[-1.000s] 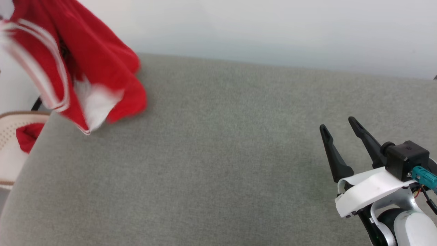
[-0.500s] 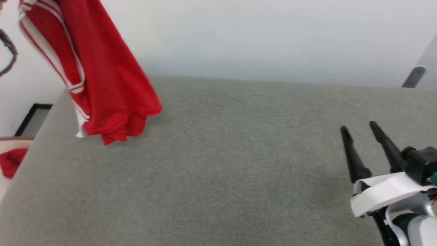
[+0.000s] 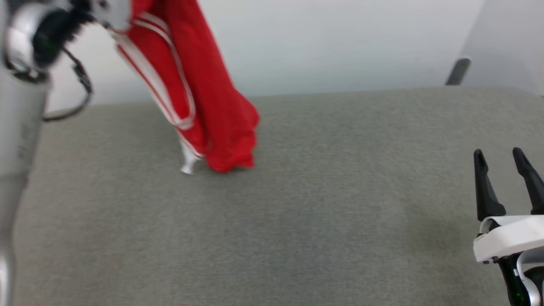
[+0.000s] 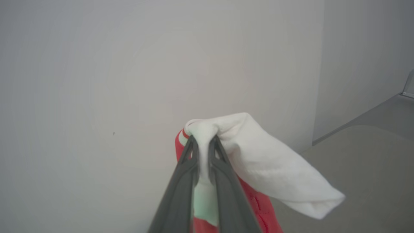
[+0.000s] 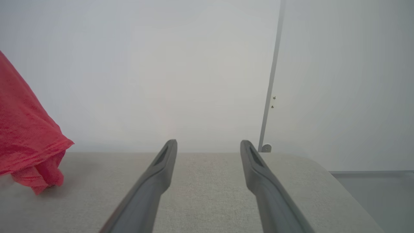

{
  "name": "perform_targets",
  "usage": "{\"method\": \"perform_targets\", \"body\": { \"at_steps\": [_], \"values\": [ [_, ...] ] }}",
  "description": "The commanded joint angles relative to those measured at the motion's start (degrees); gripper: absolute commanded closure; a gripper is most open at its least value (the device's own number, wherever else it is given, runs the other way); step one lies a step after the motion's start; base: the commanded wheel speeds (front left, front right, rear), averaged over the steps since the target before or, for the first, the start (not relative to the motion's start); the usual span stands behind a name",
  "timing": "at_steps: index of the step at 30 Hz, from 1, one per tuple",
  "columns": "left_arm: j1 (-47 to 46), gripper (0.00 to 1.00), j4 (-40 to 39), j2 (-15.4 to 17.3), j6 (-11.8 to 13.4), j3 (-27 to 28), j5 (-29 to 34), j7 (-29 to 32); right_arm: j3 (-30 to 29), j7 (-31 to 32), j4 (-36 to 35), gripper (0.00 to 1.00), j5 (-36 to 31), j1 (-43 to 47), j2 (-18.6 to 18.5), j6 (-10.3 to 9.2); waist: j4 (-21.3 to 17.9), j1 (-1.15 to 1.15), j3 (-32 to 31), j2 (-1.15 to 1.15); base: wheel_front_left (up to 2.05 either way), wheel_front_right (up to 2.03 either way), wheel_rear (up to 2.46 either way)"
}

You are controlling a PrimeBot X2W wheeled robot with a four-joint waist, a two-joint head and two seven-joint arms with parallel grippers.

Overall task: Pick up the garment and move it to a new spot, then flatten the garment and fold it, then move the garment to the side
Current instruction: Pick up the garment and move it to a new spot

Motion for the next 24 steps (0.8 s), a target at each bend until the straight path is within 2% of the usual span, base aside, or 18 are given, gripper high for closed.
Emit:
{"method": "perform_targets", "body": {
  "at_steps": [1, 9, 16, 24],
  "values": [
    [1.16, 1.00, -1.46, -0.49, 0.79, -0.61, -0.03, 0.87, -0.73, -0.32, -0.08, 0.00, -0.30, 0.39, 0.42, 0.00, -3.04, 0.00, 2.07, 0.00, 0.00, 0.00, 0.00],
    [7.15, 1.00, -7.38, -2.98, 3.36, -4.12, -0.83, 4.10, -2.27, -1.96, 1.88, 0.00, -0.43, 0.12, 2.20, 0.00, -6.63, 0.00, 5.57, 0.00, 0.00, 0.00, 0.00],
    [14.04, 1.00, -9.54, -4.48, 5.70, -7.09, -2.03, 6.61, -1.97, -4.05, 5.30, 0.00, 0.12, -0.42, 3.36, 0.00, -8.40, 0.00, 8.09, 0.00, 0.00, 0.00, 0.00],
    [21.57, 1.00, -7.80, -5.93, 6.07, -9.79, -4.07, 6.76, -0.71, -6.58, 9.14, 0.00, 0.82, -1.68, 3.80, 0.00, -9.52, 0.00, 9.99, 0.00, 0.00, 0.00, 0.00]
  ]
}}
